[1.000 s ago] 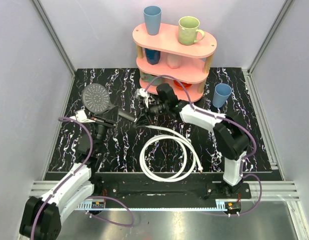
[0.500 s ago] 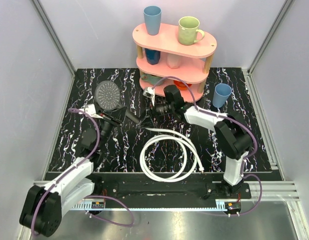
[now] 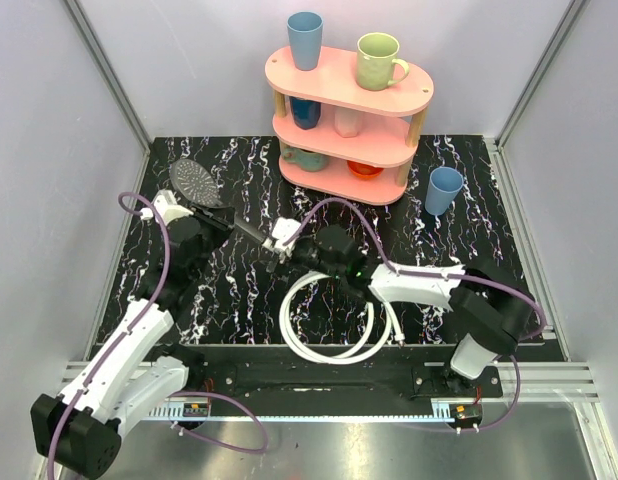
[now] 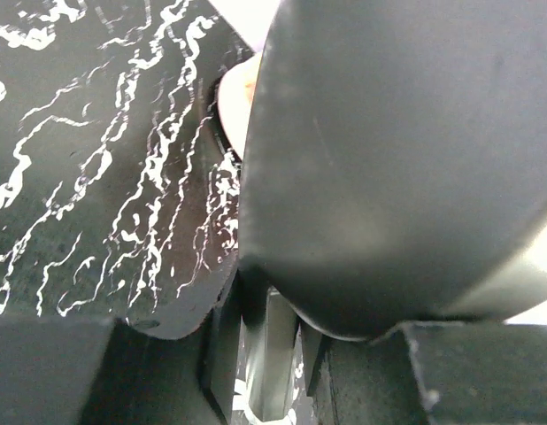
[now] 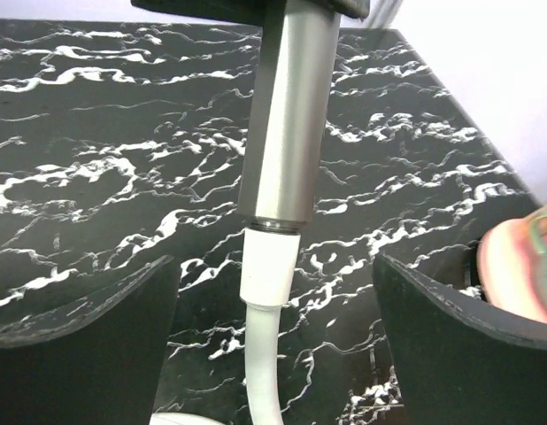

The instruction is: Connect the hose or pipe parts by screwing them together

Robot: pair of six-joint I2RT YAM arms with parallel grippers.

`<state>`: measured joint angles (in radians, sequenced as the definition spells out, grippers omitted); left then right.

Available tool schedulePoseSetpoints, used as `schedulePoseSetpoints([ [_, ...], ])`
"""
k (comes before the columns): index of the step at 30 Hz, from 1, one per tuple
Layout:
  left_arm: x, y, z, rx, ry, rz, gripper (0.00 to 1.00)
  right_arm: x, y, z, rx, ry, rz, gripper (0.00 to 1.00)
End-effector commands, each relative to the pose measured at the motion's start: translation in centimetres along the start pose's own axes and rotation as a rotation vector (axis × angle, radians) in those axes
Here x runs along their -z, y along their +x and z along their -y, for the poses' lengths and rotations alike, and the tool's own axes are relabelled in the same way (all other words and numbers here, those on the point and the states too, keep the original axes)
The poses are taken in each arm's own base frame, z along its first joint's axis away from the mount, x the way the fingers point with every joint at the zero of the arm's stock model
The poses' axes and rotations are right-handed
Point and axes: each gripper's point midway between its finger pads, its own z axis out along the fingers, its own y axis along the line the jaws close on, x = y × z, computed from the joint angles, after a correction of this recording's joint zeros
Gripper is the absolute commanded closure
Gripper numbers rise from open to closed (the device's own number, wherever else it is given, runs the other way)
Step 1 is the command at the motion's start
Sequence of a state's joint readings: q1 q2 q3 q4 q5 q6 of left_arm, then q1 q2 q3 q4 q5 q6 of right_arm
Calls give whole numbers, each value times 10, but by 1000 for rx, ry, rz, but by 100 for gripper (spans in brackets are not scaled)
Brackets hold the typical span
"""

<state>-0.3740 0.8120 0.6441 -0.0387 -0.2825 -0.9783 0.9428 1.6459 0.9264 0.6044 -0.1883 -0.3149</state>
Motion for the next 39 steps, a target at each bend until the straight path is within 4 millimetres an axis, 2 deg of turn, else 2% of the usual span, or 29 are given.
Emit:
schedulePoseSetpoints([
  [1,8,-21,20,143,-45,23,100,0,-29,37,248,296,48,5],
  [3,10,-22,24,159,-54,12,100,-4,-31,33,310,355,42,10],
  [6,13,-24,23,171,-81,3,100,-9,-35,32,375,423,44,33],
  [7,15,-23,20,186,-97,-1,100,-13,-36,25,385,422,46,44],
  [10,20,-25,24,212,-81,1,100,-19,-40,16,417,443,46,59],
  [11,21,-25,26,218,-75,-1,100,-20,-42,14,417,444,52,71],
  [13,21,-24,30,215,-53,-14,100,-25,-47,8,404,416,60,84],
  [14,20,-21,30,208,-46,-21,100,-27,-49,4,367,393,67,97],
  [15,18,-12,23,185,-47,-46,100,-30,-54,-2,351,349,67,100],
  [17,17,-10,35,160,65,-37,100,-31,-60,-4,275,305,90,100],
  [18,16,16,17,87,103,-93,100,-31,-70,-9,241,233,114,100],
  [19,25,-1,50,96,308,-6,100,-30,-74,-10,196,181,125,100],
  [20,29,4,49,90,375,6,100,-29,-78,-13,81,118,140,100],
  [21,28,24,25,86,375,-11,100,-24,-86,-6,33,2,163,100],
  [22,38,12,36,97,463,52,100,-20,-90,-4,-15,-63,177,100],
  [24,38,20,24,-5,478,73,100,-8,-96,2,-136,-239,204,100],
  [25,40,18,26,-40,500,89,100,-5,-96,4,-164,-293,204,100],
  [26,41,19,27,-71,516,100,100,-1,-96,2,-211,-356,196,100],
  [27,41,25,20,-109,530,101,100,4,-97,-9,-226,-487,192,100],
  [28,49,17,31,-105,601,155,100,9,-93,-1,-256,-535,181,100],
  [30,51,24,21,-111,625,169,100,17,-93,-9,-341,-697,159,100],
  [31,54,19,26,-110,662,205,100,20,-91,-7,-361,-738,156,100],
  [32,55,26,23,-128,678,187,100,21,-83,-10,-451,-782,121,100],
  [33,56,29,24,-140,693,182,100,28,-89,-13,-410,-843,167,100],
  [34,56,29,26,-145,715,191,100,33,-90,-12,-491,-865,144,100],
  [35,56,32,24,-150,721,186,100,31,-79,-11,-530,-872,135,100],
  [37,56,31,26,-134,737,193,100,35,-85,-5,-492,-888,201,100],
  [38,55,31,26,-131,738,192,100,36,-77,1,-600,-894,164,96],
  [39,53,32,26,-127,735,187,100,41,-83,6,-550,-891,225,93],
])
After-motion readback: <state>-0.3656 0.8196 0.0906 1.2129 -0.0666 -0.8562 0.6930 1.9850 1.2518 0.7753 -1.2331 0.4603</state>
